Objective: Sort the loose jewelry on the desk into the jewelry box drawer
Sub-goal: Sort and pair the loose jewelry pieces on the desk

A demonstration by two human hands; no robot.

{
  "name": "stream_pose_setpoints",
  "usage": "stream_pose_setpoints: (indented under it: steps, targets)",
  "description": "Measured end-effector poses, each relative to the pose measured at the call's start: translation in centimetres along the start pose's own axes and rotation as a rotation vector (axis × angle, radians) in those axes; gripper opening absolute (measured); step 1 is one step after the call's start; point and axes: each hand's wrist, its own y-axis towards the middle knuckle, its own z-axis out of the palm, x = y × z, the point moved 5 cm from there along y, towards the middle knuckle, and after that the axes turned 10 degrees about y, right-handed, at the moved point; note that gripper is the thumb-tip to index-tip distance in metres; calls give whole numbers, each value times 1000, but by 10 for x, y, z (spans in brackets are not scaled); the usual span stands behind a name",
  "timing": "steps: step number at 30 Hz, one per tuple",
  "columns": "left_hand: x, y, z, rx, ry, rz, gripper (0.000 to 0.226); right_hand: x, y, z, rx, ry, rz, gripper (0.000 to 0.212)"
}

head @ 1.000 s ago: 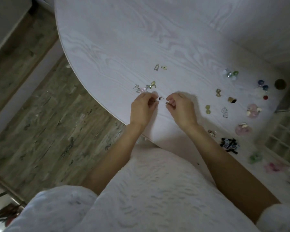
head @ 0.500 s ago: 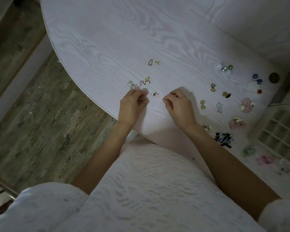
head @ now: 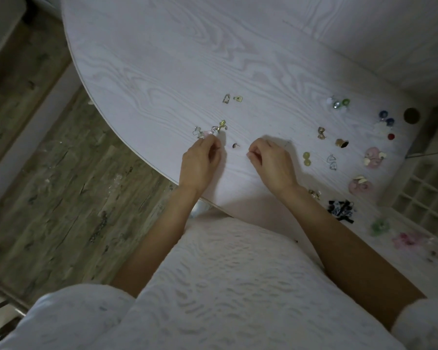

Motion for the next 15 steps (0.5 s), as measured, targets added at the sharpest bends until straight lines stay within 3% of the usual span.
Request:
stream_pose_setpoints:
  steps: [8,15]
  targets:
    - [-18,-6,12,129,-106,51,6,-5,-25,-8,-34,101,145,8]
    - [-56,-19,37,139,-90,316,12,-52,-71,-45,-202,-2,341,10]
